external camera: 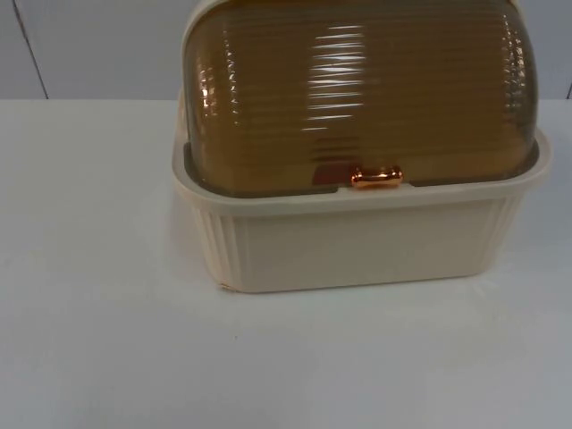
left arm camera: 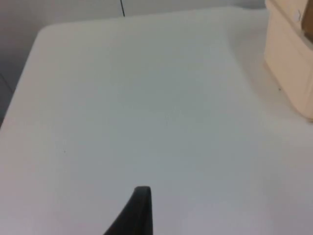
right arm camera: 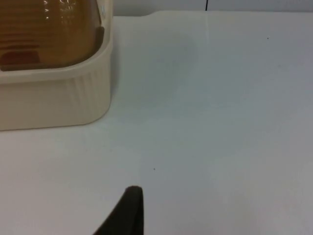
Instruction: Open the box lid with the left hand, place the block into the box with the right hand, then close the box lid with the left hand.
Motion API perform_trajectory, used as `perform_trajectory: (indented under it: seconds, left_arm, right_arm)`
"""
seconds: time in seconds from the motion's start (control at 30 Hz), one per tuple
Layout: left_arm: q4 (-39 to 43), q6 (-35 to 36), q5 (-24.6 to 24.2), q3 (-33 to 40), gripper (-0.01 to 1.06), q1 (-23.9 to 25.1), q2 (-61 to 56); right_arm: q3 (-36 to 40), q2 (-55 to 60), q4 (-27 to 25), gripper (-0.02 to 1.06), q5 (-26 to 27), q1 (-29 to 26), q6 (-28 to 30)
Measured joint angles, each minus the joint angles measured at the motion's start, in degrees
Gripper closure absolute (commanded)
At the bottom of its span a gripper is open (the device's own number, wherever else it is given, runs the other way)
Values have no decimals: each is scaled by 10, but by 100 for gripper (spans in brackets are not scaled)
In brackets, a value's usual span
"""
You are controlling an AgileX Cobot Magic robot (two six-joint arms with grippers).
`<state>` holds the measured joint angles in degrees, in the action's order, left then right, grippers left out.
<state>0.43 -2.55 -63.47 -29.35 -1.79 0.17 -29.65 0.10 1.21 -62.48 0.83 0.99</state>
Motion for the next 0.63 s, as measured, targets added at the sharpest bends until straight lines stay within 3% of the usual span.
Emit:
perform_trajectory:
  seconds: [0.63]
  left_arm:
    - [14, 35, 12, 8, 0, 0, 0]
  right_arm:
    - [0, 0, 0, 0, 0, 0, 0]
